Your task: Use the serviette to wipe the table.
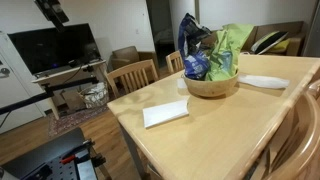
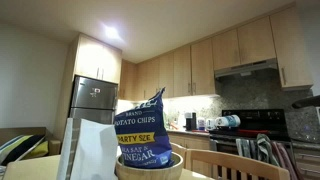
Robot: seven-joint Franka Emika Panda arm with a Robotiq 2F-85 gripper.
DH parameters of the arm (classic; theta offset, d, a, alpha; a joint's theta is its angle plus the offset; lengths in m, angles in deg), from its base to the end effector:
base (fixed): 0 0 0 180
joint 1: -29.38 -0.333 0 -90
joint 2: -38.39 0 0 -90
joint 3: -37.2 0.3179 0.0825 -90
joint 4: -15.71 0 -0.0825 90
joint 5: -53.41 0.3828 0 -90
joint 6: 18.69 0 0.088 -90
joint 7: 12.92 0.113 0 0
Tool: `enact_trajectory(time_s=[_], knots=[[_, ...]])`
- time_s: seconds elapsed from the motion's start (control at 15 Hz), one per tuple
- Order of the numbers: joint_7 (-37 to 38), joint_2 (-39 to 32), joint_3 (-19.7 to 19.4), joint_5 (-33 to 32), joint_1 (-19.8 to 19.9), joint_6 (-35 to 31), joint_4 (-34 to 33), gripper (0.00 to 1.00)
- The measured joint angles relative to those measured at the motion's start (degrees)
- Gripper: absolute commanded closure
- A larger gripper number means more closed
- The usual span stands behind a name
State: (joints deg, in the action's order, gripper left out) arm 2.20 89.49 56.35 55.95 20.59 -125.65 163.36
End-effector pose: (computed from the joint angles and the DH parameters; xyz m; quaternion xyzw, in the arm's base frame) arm 0.2667 0.1610 0.5240 0.9897 0.0567 0.1062 0.0777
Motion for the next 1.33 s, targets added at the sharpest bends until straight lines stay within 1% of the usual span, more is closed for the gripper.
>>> enact_trajectory(time_s=[1.0,1.13,1.33], knots=[[0.0,0.0,0.0,0.0,0.0,-0.1,0.0,0.00],[0.0,0.0,0.1,0.0,-0.2,-1.9,0.7,0.00],[1.1,-1.2,1.5,0.0,-0.1,-8.1,4.1,0.00]])
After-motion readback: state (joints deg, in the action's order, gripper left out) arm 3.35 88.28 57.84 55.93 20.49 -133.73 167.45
